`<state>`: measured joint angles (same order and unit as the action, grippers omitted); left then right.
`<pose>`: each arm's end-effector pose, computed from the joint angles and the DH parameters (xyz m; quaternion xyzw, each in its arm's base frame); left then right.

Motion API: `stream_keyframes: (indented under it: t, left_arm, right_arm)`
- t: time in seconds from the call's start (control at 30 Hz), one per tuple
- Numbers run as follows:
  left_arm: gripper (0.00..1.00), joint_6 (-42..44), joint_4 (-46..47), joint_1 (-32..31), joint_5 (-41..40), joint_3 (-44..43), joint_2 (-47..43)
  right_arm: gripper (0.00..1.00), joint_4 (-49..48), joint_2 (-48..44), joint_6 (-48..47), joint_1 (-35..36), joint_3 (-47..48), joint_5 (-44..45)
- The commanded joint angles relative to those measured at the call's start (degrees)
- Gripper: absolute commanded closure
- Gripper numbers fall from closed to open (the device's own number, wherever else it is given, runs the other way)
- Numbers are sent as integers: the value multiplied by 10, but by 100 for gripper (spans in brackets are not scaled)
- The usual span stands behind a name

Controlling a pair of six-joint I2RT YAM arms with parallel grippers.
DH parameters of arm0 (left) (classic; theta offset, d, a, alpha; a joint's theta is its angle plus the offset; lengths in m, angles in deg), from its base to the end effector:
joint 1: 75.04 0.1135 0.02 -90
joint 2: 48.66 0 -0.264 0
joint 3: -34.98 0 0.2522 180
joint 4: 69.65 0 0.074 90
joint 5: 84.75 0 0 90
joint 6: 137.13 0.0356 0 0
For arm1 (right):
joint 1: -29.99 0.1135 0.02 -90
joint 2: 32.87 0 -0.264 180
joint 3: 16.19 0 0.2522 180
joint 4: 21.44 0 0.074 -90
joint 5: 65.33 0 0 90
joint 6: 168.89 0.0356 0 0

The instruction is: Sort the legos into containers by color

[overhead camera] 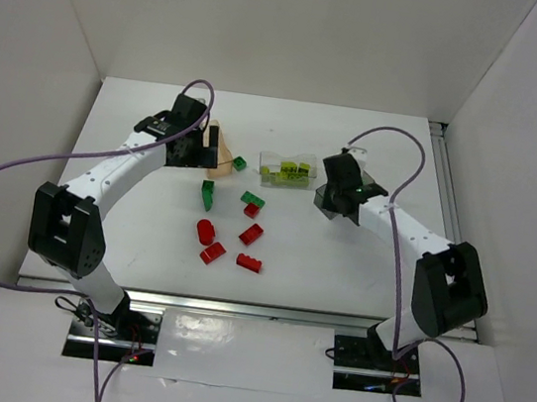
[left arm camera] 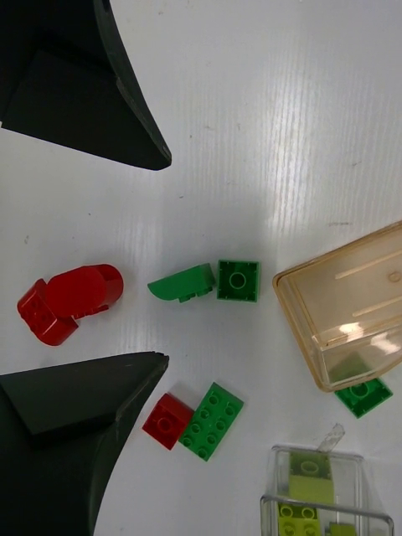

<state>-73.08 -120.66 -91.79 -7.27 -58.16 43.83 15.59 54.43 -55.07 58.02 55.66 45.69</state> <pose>0.3403 -0.0944 0.2964 -0.1119 0.9292 -0.0272 0.3513 0.2849 0.1372 0.2250 0.0244 0.9325 -0.0171 0.3599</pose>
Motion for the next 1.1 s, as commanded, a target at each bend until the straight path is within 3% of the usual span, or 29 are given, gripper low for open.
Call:
stream_keyframes:
  t: [0.0,0.17,0.33,0.4,0.47,0.57,0.73,1.0,1.07]
  left_arm:
    - [1,20,24,-2,55,-4,2]
    - [1,34,25,-7,92,-16,15]
    - [2,60,30,-20,178,-34,69]
    - [3,60,25,-35,186,-34,80]
    - [3,54,30,-41,192,-34,88]
    - [5,40,30,-41,204,-46,107]
    - [10,16,35,-41,227,-75,160]
    - [33,-19,30,-30,180,-145,225]
    - [34,-27,24,-30,180,-156,240]
  right_arm:
    - [67,-15,0,34,-35,41,39]
    - [67,-23,64,24,-83,105,56]
    - [66,-37,122,24,-117,152,50]
    - [58,-43,141,24,-117,166,56]
    - [39,-34,152,24,-123,182,63]
    - [20,-34,147,24,-123,188,63]
    - [31,-34,63,24,-116,150,68]
    - [34,4,-50,36,-105,74,56]
    - [34,18,-72,41,-105,60,51]
